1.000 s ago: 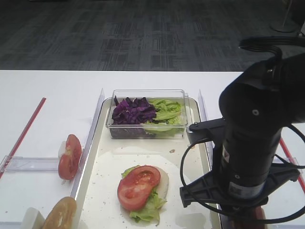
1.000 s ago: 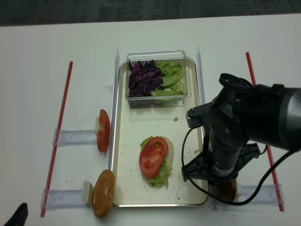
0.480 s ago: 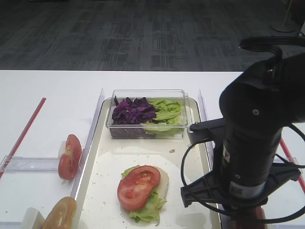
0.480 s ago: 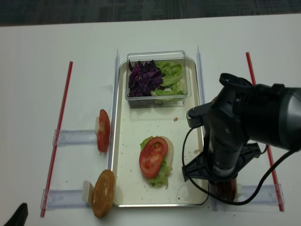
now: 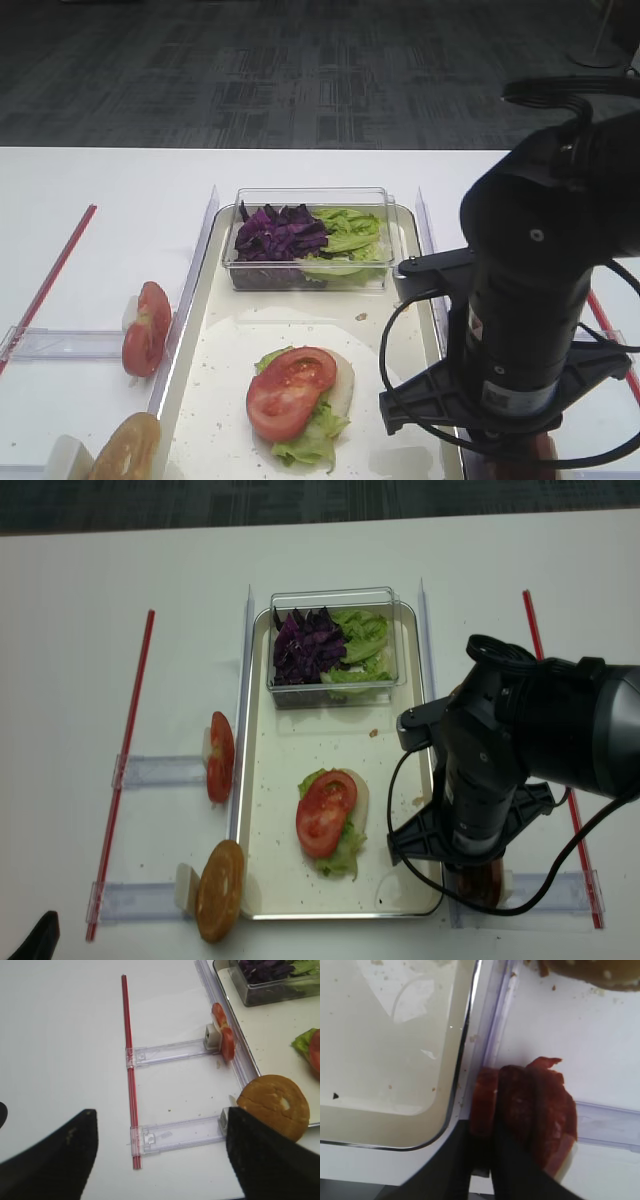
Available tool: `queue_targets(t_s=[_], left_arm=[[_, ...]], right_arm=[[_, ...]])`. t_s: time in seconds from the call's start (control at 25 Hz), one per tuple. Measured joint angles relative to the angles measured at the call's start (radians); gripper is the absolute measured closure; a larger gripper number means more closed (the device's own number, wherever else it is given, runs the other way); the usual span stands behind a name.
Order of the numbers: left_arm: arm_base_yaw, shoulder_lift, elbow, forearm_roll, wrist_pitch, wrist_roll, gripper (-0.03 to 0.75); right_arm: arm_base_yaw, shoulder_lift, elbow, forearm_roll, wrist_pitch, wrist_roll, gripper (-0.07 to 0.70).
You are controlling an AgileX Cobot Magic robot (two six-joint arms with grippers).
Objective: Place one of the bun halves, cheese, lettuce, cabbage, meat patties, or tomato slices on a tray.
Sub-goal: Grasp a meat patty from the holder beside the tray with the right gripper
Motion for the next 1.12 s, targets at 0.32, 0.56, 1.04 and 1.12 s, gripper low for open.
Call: queue_targets(t_s=[0.32,0.56,1.04,1.12], left_arm=[[0.000,0.000,0.000,0.000,0.000,0.000,0.223],[0.000,0.000,0.000,0.000,0.000,0.000,0.223],[0.000,0.000,0.000,0.000,0.000,0.000,0.223],[0.000,0.000,0.000,0.000,0.000,0.000,0.223]], right_arm=[[0.000,0.000,0.000,0.000,0.005,0.000,0.495],[0.000,0.000,0.000,0.000,0.005,0.000,0.495],[0.000,0.001,-0.024,0.000,0.054,0.000,0.495],[0.000,-0.009,-0.025,0.000,0.058,0.000,0.495]])
